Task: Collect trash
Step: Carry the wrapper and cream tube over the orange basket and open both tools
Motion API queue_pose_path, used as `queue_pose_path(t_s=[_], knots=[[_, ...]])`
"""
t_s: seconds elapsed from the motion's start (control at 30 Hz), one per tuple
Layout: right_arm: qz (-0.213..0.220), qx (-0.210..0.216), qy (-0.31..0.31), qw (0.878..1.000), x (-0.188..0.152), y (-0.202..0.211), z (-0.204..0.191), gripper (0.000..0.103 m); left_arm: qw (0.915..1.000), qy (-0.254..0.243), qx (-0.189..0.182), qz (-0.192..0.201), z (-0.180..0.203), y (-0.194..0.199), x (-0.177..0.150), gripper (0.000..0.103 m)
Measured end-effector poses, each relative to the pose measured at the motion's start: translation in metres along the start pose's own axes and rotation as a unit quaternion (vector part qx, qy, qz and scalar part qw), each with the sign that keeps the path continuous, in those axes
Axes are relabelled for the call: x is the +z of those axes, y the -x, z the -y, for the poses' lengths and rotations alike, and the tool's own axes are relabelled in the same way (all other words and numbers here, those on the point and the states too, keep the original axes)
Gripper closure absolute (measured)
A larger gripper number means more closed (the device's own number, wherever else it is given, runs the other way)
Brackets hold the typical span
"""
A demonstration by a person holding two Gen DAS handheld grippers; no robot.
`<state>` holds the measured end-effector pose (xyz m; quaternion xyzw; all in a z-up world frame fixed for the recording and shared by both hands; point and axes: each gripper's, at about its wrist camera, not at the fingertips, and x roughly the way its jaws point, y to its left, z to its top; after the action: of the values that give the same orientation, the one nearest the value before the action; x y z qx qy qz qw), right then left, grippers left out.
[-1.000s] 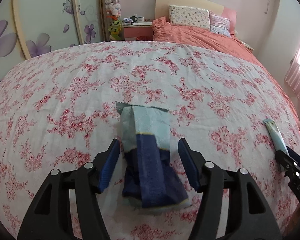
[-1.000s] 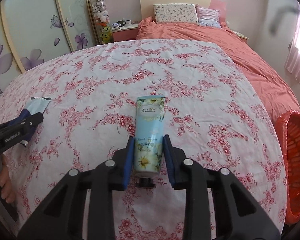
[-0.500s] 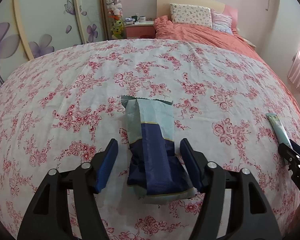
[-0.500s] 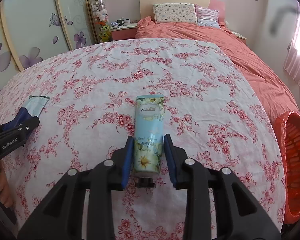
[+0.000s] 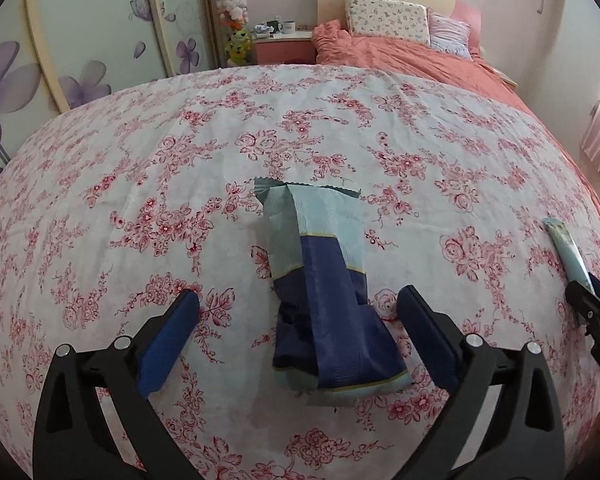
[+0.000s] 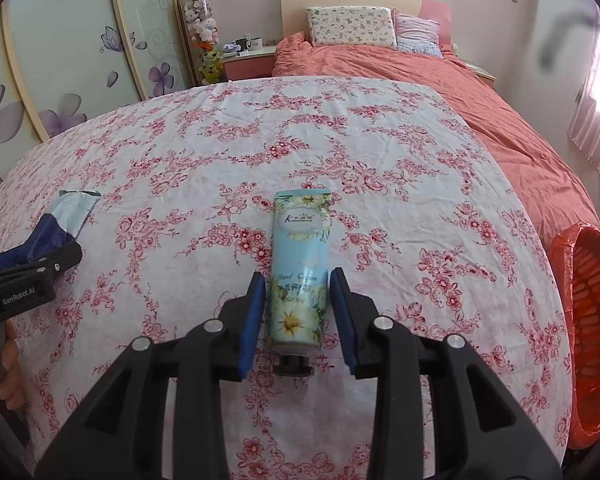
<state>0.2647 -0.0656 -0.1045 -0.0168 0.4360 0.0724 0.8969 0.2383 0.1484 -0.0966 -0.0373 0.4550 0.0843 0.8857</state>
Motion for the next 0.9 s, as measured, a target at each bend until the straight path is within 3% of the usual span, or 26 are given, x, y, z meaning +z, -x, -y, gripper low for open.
queue_pose_path(t_s=[0.13, 0.43, 0.6, 0.9], knots=[[0.001, 0.004, -0.004, 1.000, 0.000, 0.000, 0.001, 0.069, 1.0000, 0.001, -0.001, 0.002, 0.002, 0.001, 0.002, 0.015], [0.003, -0.007, 0.002, 1.000, 0.000, 0.001, -0.002, 0.074, 0.9994, -0.022, -0.020, 0.016, 0.018, 0.009, 0.000, 0.057], [0.009, -0.007, -0.002, 1.000, -0.003, 0.006, 0.000, 0.075, 0.9989, -0.017, -0.041, 0.014, 0.018, 0.012, -0.001, 0.059], [0.030, 0.001, -0.010, 0.999, -0.002, 0.030, 0.007, 0.075, 0.9983, -0.021, -0.044, 0.032, 0.020, 0.031, 0.005, 0.059]])
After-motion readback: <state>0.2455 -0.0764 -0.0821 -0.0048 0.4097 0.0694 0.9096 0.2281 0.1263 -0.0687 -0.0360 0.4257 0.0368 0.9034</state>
